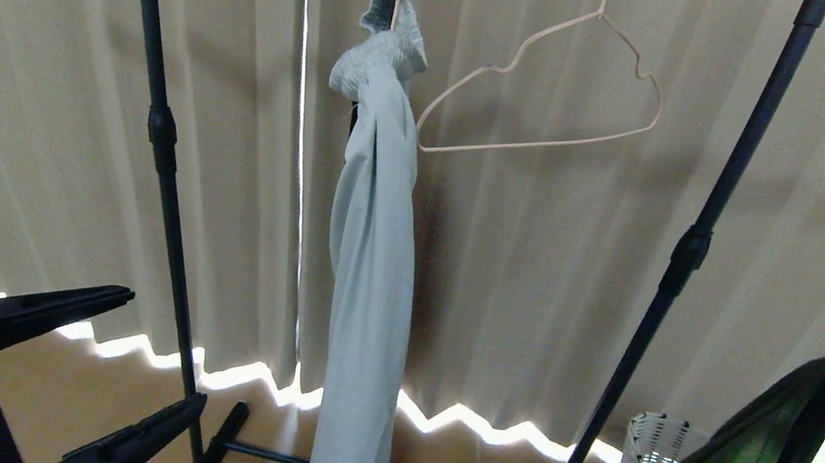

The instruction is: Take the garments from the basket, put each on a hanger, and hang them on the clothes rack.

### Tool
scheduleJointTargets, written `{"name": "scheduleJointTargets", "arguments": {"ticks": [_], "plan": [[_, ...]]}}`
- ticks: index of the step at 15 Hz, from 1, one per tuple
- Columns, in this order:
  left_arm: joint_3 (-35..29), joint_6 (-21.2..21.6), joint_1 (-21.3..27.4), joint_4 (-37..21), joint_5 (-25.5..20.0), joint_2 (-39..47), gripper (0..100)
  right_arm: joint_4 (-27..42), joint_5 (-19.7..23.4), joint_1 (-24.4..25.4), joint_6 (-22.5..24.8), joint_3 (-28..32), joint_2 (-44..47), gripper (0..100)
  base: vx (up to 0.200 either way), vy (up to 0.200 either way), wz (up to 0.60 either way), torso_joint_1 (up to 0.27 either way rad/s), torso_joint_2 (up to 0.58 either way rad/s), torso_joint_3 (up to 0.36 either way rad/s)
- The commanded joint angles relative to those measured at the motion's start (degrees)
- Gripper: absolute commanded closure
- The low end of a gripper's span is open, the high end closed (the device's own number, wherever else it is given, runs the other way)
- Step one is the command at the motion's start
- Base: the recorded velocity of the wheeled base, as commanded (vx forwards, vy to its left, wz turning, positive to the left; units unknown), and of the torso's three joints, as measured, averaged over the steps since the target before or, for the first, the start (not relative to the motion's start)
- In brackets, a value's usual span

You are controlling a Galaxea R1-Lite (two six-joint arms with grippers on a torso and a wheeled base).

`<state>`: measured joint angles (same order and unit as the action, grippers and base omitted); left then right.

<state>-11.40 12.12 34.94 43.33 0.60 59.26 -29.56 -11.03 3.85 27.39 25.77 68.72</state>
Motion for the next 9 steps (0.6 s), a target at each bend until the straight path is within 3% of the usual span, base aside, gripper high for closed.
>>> {"name": "scheduleJointTargets", "arguments": {"ticks": [1,5,9], "plan": [[-0.03,0.01,0.75,0.53,0.02,-0.2,0,4.07,0.05,3.44,-2.52,6.05,-3.42,100,0.0,0.0,0.0,0.0,0.0,0.0],[3.14,0.19,1.18,0.53,-0.07,-0.2,0,7.15,0.13,11.88,-4.36,6.92,-4.82,100,0.0,0.0,0.0,0.0,0.0,0.0],[4.45,2.03,4.0,0.44,-0.16,-2.66,0,7.06,0.13,16.63,-4.36,7.89,-2.62,100,0.0,0.0,0.0,0.0,0.0,0.0]]}}
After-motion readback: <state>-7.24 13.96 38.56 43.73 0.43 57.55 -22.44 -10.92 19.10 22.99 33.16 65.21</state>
